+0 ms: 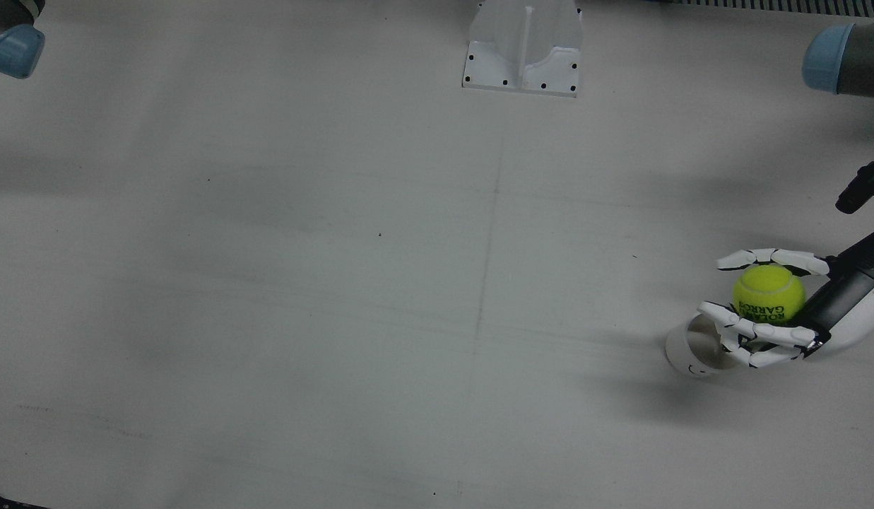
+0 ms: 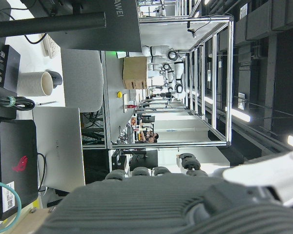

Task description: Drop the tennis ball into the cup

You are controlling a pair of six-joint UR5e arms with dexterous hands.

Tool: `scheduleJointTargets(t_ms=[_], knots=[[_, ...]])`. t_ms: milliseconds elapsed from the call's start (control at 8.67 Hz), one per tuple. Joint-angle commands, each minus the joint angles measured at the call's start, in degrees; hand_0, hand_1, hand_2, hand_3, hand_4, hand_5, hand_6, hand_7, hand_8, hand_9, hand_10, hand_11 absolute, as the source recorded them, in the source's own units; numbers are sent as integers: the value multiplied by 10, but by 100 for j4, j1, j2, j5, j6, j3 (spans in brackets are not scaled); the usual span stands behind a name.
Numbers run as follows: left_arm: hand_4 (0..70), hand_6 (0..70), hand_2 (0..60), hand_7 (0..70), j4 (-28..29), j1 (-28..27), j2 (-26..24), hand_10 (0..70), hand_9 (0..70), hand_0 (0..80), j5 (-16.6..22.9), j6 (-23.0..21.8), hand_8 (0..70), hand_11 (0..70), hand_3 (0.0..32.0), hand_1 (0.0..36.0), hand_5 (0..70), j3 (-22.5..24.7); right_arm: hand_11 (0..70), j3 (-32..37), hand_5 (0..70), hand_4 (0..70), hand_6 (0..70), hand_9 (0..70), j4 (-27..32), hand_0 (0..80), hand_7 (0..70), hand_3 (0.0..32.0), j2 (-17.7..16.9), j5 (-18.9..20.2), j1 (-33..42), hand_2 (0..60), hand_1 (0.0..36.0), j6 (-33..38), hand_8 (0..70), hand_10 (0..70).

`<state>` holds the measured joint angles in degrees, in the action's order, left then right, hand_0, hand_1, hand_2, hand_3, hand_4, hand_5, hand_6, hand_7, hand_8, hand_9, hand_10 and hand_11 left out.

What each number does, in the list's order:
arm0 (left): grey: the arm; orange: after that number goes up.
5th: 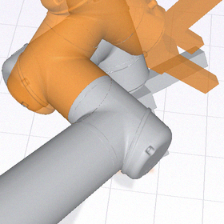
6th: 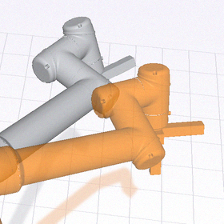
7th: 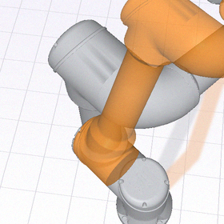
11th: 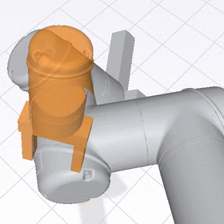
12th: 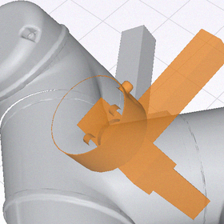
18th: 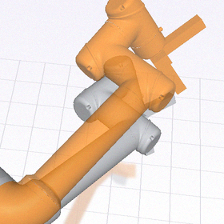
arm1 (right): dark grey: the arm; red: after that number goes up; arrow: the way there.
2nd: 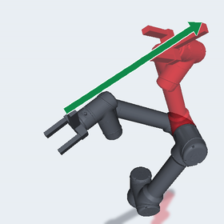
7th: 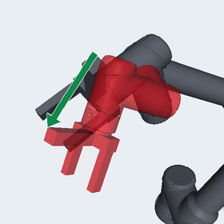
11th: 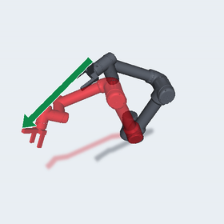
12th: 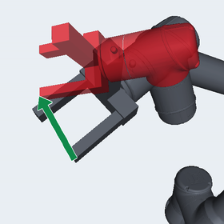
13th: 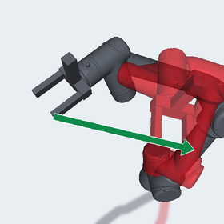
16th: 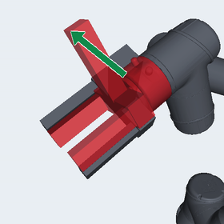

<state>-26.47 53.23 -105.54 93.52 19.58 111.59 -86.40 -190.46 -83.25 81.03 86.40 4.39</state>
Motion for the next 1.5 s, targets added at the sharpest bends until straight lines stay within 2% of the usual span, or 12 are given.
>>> scheduleJointTargets(t_ms=[0, 231, 692, 808, 923, 1038, 1154, 1269, 1385], knots=[[151, 28, 564, 0, 194, 29, 51, 4, 33, 593, -1, 2, 13, 36, 0, 360, 87, -41, 0, 0, 0, 0, 0, 0, 0, 0, 0, 0, 1, 0, 0, 0, 0, 0, 0, 0], [152, 25, 600, 0, 308, 73, 191, 0, 30, 584, -9, 2, 11, 10, 0, 360, 85, -15, 0, 0, 0, 0, 0, 0, 0, 0, 0, 0, -7, 0, 0, 0, 0, 0, 0, 0], [151, 24, 600, 0, 326, 108, 192, 0, 11, 574, -9, -16, 0, 18, 0, 360, 83, 20, 0, 0, 0, 0, 0, 0, 0, 0, 0, 0, -7, 0, 0, 0, 0, 0, 0, 0], [117, 15, 565, 0, 318, 570, 183, 0, 0, 550, 8, 10, 0, 17, 0, 354, 74, 55, 0, 0, 0, 0, 0, 0, 0, 0, 0, 0, -7, 0, 0, 0, 0, 0, 0, 0], [84, 6, 421, 0, 274, 1096, 148, 0, 0, 521, 43, 37, 0, 7, 0, 298, 61, 29, 0, 0, 0, 0, 0, 0, 0, 0, 0, 0, 1, 0, 0, 0, 0, 0, 0, 0], [1, 0, 253, 0, 204, 1632, 61, 0, 0, 497, 104, 72, 0, 0, 0, 238, 47, -128, 0, 0, 0, 0, 0, 0, 0, 0, 0, 0, 1, 0, 0, 0, 0, 0, 0, 0], [0, 0, 248, 0, 247, 2047, 60, 0, 0, 487, 244, 90, 0, 0, 0, 228, 42, -364, 0, 0, 0, 0, 0, 0, 0, 0, 0, 0, -7, 0, 0, 0, 0, 0, 0, 0], [0, 0, 290, 0, 273, 2329, 95, 0, 0, 489, 315, 98, 0, 0, 0, 245, 44, -523, 0, 0, 0, 0, 0, 0, 0, 0, 0, 0, 1, 0, 0, 0, 0, 0, 0, 0], [0, 0, 346, 0, 274, 2593, 95, 0, 0, 504, 325, 99, 0, 0, 0, 277, 52, -664, 0, 0, 0, 0, 0, 0, 0, 0, 0, 0, 1, 0, 0, 0, 0, 0, 0, 0]])
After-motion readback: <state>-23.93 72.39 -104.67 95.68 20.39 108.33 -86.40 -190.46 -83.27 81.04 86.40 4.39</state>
